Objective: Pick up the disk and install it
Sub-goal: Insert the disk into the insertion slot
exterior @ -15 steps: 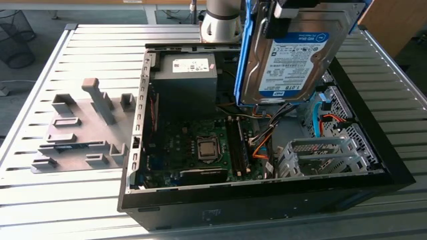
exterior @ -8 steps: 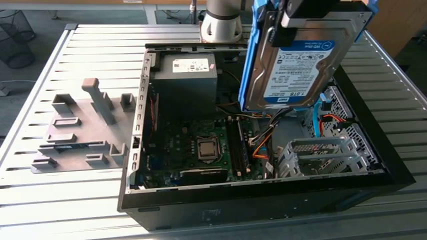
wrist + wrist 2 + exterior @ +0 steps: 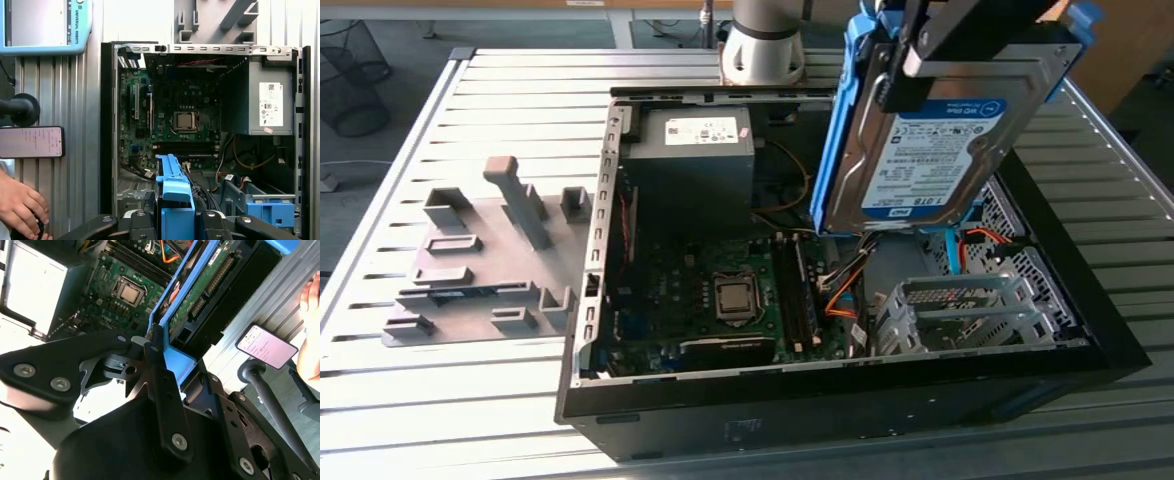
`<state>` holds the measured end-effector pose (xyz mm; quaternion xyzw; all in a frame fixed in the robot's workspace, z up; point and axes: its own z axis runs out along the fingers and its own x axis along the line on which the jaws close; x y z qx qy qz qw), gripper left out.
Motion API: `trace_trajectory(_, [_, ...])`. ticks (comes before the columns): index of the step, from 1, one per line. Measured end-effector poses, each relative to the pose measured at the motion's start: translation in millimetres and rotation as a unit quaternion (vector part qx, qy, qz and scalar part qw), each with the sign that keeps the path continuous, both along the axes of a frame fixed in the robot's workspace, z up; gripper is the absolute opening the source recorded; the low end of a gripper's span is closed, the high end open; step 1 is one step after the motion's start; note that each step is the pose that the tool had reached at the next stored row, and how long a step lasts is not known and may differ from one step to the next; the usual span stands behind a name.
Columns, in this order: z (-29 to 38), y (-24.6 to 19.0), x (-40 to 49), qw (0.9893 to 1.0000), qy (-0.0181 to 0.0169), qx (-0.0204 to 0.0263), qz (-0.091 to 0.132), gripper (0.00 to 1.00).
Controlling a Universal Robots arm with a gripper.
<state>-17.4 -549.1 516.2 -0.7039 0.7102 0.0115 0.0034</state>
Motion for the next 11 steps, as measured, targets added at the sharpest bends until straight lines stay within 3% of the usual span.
trace_trajectory(4, [-5.2, -9.9, 1.5, 1.0, 0.0, 0.0, 0.0, 0.37])
trace_trajectory(11, [-14.1, -16.3, 13.2, 1.0, 0.0, 0.0, 0.0, 0.37])
